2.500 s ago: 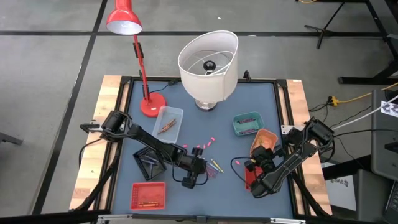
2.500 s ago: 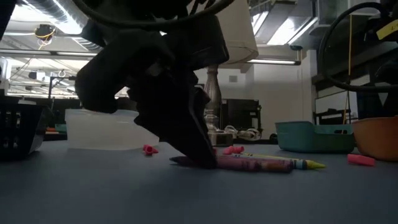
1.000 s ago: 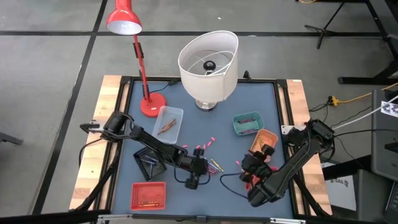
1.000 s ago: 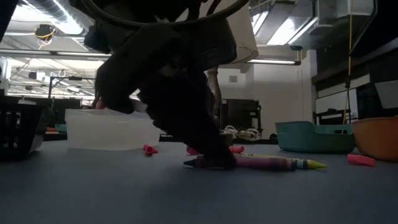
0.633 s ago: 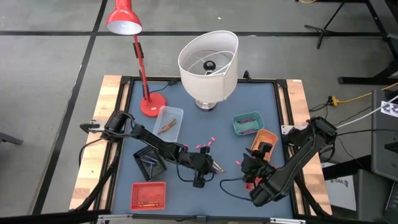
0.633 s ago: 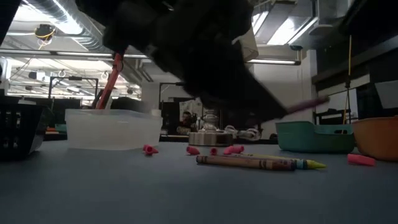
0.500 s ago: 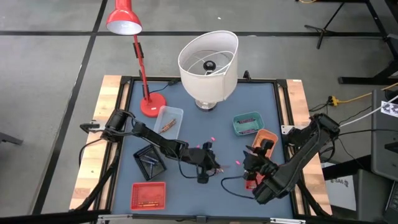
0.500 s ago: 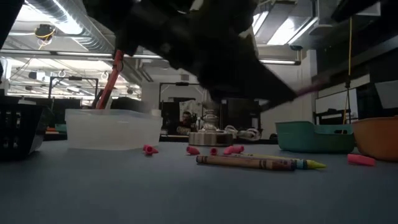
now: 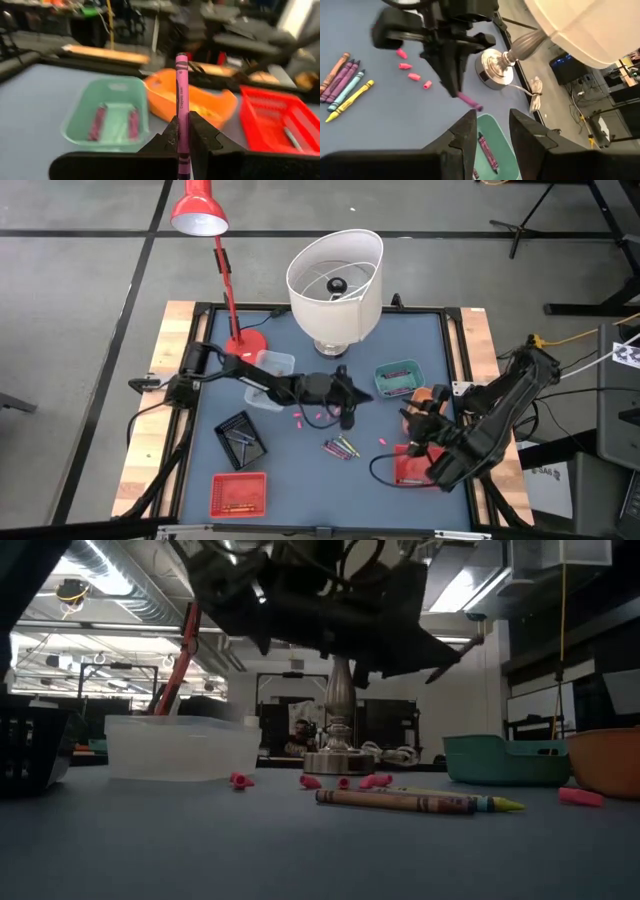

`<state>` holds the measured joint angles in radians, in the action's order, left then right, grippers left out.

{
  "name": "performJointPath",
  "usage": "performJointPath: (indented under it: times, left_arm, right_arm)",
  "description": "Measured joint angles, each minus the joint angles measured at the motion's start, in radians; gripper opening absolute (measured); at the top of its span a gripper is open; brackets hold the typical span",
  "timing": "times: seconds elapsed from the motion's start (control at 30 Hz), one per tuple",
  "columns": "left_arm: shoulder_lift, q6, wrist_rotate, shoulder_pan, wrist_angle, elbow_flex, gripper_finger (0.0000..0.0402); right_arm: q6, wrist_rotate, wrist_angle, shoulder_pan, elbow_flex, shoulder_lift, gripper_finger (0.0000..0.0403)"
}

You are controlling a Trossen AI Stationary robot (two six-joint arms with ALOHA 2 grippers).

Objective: Sort crayons
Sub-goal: Put the violet crayon into the green bin, then put the brown crayon into the transparent bin

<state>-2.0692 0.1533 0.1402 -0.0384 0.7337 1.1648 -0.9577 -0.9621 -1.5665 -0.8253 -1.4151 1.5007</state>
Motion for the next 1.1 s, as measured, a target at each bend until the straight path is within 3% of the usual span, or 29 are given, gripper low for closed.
performJointPath:
  times: [0.17, 0.6, 0.87, 1.1]
  left_arm:
    - [-0.059, 0.001, 0.002, 0.044, 0.063, 0.043, 0.0002]
    - [-0.265, -0.006, 0.0, 0.106, 0.061, 0.339, 0.0005]
    - [-0.333, -0.007, 0.011, 0.116, 0.046, 0.399, 0.0044]
    - [-0.333, -0.007, 0.042, 0.115, -0.078, 0.4, 0.0084]
  right_arm:
    - [-0.001, -0.011, 0.058, 0.0, 0.087, -0.079, 0.0113]
    - [-0.002, -0.018, 0.182, 0.001, 0.245, -0.179, 0.0113]
    - [-0.003, -0.025, 0.225, 0.001, 0.259, -0.178, 0.0113]
    - [-0.003, -0.025, 0.273, 0.001, 0.259, -0.178, 0.0113]
